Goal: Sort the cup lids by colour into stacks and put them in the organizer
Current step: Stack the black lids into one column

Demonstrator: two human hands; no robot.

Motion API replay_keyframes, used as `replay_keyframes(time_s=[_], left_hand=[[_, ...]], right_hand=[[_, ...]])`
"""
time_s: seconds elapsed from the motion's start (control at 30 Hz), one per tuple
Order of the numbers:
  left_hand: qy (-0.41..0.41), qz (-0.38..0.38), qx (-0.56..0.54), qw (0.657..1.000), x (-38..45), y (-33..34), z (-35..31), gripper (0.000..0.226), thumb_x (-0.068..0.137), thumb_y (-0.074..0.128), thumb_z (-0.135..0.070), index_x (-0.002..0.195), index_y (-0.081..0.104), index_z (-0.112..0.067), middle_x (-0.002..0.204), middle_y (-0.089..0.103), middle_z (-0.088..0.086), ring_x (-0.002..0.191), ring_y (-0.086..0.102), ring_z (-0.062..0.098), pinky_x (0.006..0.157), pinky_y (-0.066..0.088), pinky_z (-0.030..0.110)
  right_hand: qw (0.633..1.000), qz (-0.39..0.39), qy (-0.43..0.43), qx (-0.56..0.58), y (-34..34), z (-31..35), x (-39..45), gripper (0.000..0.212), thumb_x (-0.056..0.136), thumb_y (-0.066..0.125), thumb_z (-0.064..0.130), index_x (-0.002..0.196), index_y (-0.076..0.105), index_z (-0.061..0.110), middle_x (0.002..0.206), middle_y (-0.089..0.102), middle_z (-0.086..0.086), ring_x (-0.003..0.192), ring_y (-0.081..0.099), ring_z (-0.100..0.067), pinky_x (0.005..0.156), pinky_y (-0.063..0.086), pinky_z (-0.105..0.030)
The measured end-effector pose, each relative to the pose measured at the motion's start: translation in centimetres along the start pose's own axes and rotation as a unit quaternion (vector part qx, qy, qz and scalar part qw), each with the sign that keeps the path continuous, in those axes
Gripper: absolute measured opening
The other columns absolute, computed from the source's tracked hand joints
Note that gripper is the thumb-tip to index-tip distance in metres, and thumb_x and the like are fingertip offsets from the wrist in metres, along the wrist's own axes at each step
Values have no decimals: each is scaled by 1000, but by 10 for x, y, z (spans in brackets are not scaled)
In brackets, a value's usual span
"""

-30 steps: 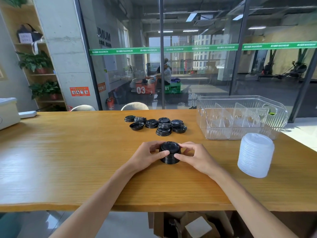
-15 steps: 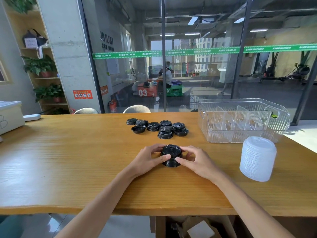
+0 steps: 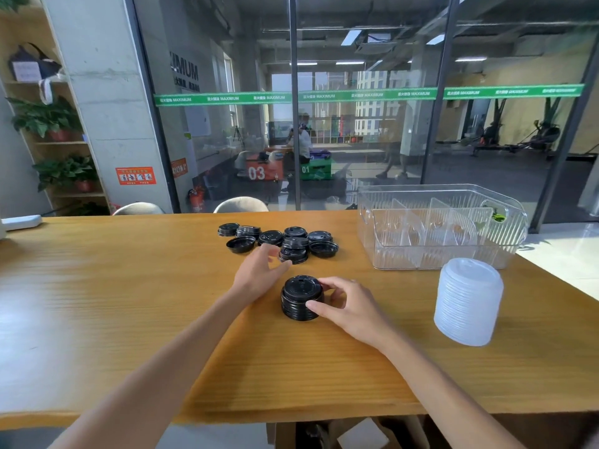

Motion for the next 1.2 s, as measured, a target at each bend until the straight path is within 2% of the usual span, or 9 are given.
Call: replay_keyframes(time_s=[0.2,0.4,0.5,0.6,0.7,0.8,1.0,1.13,1.2], left_hand=[[-56,-12,133,989,40,30,-1,103,84,75,-73,158,38,-12,158,47,10,147,45,32,118,43,51],[-88,-24,154,984,58,41,-2,110,78,73,-84,153,43,-9,151,59,12,143,52,35,119,41,53],[-77,-28,146,986,60,38,-1,100,80,79,-75,149,45,-12,143,65,11,136,57,35,112,47,50],[-68,19,115,991,57,33,4,102,82,84,-64,156,36,-12,141,67,10,130,62,33,101,53,45],[-58,85,70,992,50,25,14,103,84,87,-55,160,32,-14,151,61,9,136,59,32,108,51,45],[-37,146,43,988,41,17,21,89,87,87,-45,158,41,-17,158,55,5,144,52,27,118,45,46],[32,234,11,972,21,13,11,52,98,75,-15,146,57,-24,145,59,1,132,56,19,115,46,41],[72,216,9,974,12,10,-3,62,90,52,18,140,66,-17,146,56,7,142,48,25,120,39,43],[34,167,0,985,10,5,-5,68,90,47,15,141,66,-26,160,45,4,155,33,23,127,28,48]], right_hand=[[1000,-5,-5,-9,-1,-3,1,57,87,83,55,139,67,38,113,61,31,113,50,12,87,37,-5],[1000,-3,-5,-12,-2,-4,1,57,86,83,55,139,67,39,112,60,32,113,49,14,88,37,-4],[1000,-7,-7,-13,-2,-3,2,56,86,84,55,137,67,39,110,60,31,113,50,12,88,37,-2],[1000,-5,-7,-11,-3,-3,2,56,86,84,54,137,67,38,110,61,30,110,51,11,87,38,-4],[1000,-1,-5,-14,-2,-2,1,60,86,83,57,140,66,37,113,60,31,111,51,10,86,39,-7],[1000,5,-2,-20,-1,0,0,64,86,81,60,143,64,37,119,59,31,112,51,9,87,39,-11],[1000,9,7,-20,-1,3,-2,66,86,81,60,145,63,35,127,64,21,115,52,5,97,45,-23],[1000,6,2,-21,-1,3,-2,64,87,81,58,144,64,34,124,63,25,114,52,6,89,41,-13],[1000,6,4,-18,-1,3,-1,65,87,81,59,144,63,34,127,64,21,116,53,5,94,43,-19]])
Point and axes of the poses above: each hand's wrist, its own x-axis towards the middle knuckle, its own y-axis out of the palm, z = x × y, the point moved 7 cm from there along x, towards the middle knuckle
